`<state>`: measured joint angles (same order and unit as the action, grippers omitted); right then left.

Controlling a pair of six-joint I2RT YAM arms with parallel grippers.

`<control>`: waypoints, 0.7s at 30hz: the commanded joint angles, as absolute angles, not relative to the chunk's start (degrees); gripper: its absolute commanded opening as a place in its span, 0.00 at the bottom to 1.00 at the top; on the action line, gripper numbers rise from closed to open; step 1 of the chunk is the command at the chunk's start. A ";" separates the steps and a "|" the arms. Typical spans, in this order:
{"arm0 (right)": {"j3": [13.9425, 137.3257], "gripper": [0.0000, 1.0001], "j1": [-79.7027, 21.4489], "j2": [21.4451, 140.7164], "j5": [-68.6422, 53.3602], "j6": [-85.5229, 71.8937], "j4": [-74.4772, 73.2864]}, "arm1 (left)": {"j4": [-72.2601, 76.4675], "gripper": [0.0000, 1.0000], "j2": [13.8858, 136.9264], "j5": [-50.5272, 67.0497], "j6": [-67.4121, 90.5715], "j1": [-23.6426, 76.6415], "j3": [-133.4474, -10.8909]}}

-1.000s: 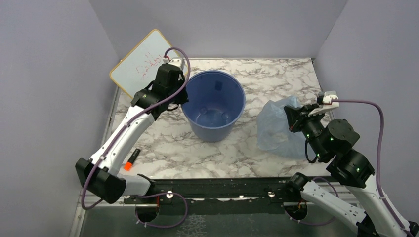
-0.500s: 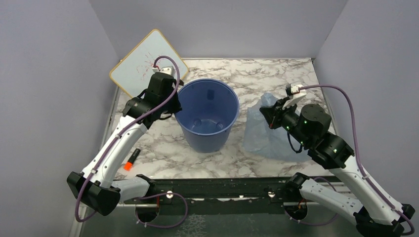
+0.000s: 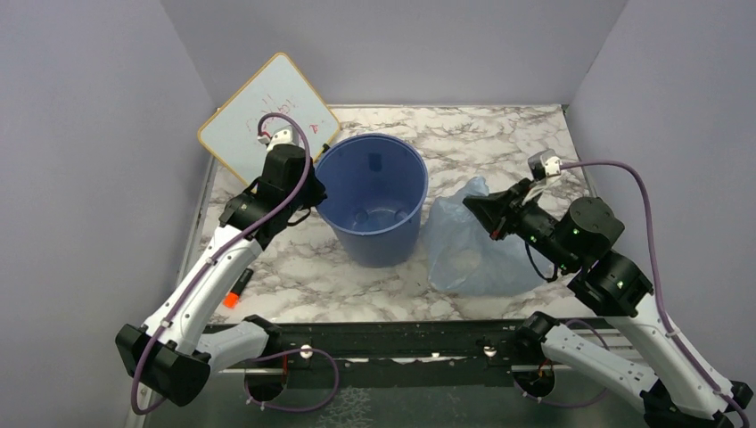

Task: Put the trash bags into the trash bin
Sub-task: Move the trash bin to the center of the board.

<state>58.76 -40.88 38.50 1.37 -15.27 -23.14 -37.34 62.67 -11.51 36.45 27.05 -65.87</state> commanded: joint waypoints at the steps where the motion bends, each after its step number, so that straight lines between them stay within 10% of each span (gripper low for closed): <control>1: 59.98 0.01 -41.04 37.80 -8.69 -16.58 -18.93 | -29.23 0.00 62.87 -13.84 43.86 27.08 -65.84; 15: 60.65 0.01 -41.04 36.56 2.65 -17.25 -22.35 | -30.32 0.24 63.37 -13.43 40.20 27.07 -67.98; 21: 61.27 0.01 -41.04 36.24 2.55 -18.30 -22.33 | -32.97 0.51 65.81 -11.67 36.28 27.07 -72.40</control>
<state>59.00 -40.91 36.69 0.60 -17.41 -21.21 -32.93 64.75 -12.91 39.35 27.11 -67.96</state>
